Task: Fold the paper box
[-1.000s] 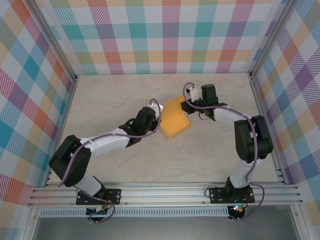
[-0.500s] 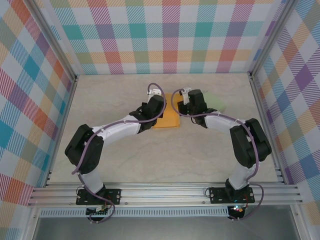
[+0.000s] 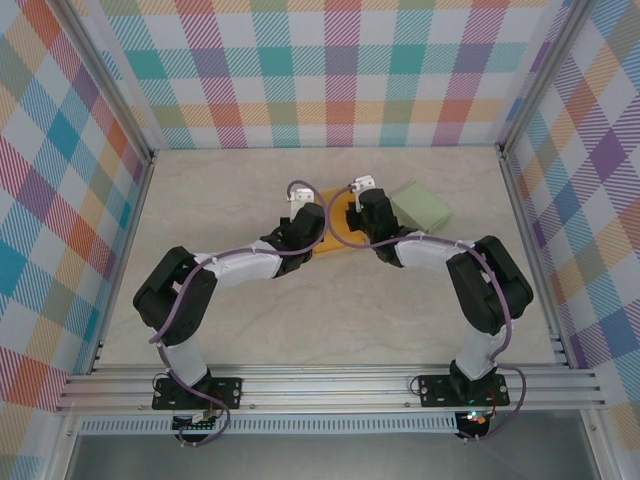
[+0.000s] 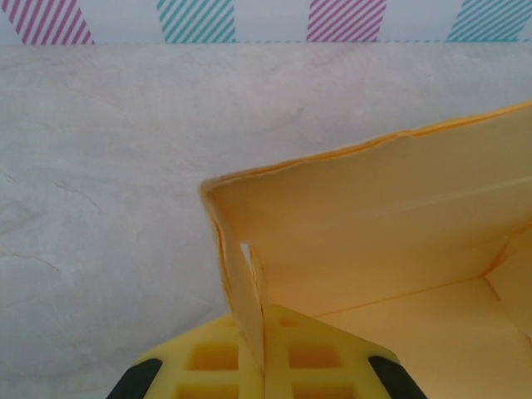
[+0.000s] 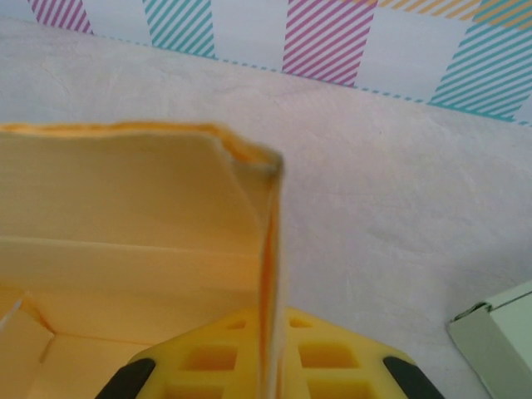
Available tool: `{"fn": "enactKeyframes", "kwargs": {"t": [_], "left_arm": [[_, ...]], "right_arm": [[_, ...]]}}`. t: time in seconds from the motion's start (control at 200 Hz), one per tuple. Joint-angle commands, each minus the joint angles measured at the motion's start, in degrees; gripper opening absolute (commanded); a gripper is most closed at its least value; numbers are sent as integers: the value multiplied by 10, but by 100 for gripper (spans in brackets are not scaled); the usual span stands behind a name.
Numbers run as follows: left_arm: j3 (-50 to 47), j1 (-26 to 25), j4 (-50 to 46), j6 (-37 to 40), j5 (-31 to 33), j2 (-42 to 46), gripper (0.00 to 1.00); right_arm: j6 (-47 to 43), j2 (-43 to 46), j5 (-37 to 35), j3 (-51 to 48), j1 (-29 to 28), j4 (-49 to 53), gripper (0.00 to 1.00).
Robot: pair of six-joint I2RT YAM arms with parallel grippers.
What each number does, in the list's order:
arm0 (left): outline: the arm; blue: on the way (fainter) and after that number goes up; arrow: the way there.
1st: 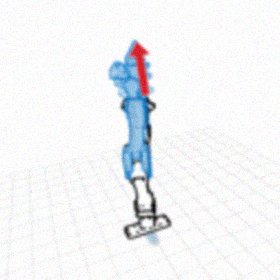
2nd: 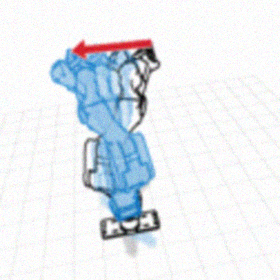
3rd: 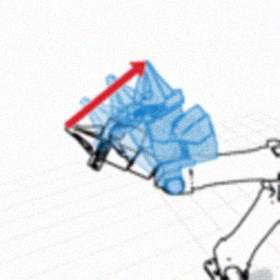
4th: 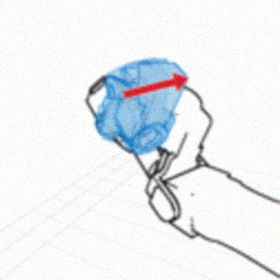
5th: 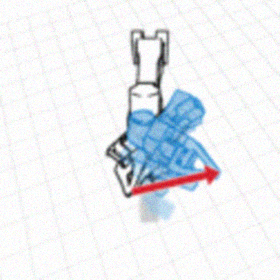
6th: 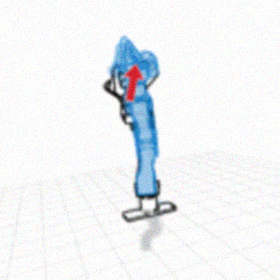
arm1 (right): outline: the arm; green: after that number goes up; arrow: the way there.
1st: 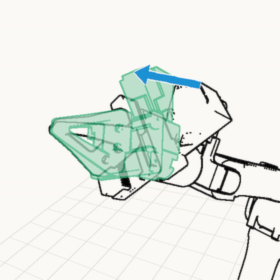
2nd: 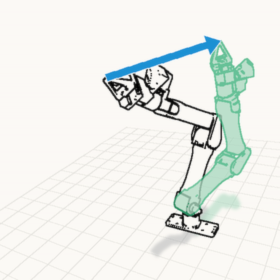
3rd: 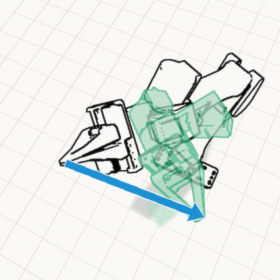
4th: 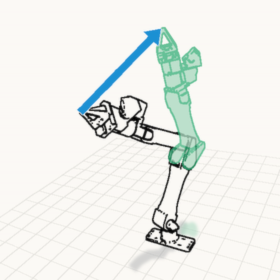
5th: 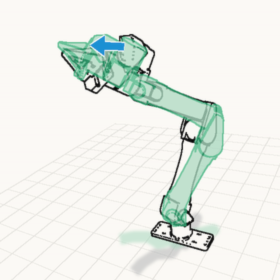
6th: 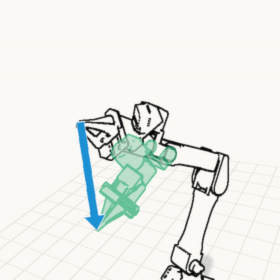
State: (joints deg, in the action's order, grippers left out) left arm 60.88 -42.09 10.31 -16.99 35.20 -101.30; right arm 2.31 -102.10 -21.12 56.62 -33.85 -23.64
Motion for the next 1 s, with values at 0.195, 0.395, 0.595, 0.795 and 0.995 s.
{"fn": "enactKeyframes", "kwargs": {"t": [0.195, 0.395, 0.595, 0.795, 0.995], "left_arm": [[-31, -7, 79, -40, -56, -5, 6], [-76, -8, 110, -48, -67, 3, 6], [-112, -9, 125, -46, -63, 12, 6], [-149, -11, 154, -42, -70, 27, 7], [-193, -11, 163, -37, -81, 75, 28]], "right_arm": [[29, -4, -28, -39, -41, -84, 14], [46, 7, -45, -69, -58, -99, 14], [64, 20, -71, -105, -74, -120, 15], [76, 27, -77, -132, -80, -138, 15], [75, 27, -78, -149, -81, -149, 16]]}}
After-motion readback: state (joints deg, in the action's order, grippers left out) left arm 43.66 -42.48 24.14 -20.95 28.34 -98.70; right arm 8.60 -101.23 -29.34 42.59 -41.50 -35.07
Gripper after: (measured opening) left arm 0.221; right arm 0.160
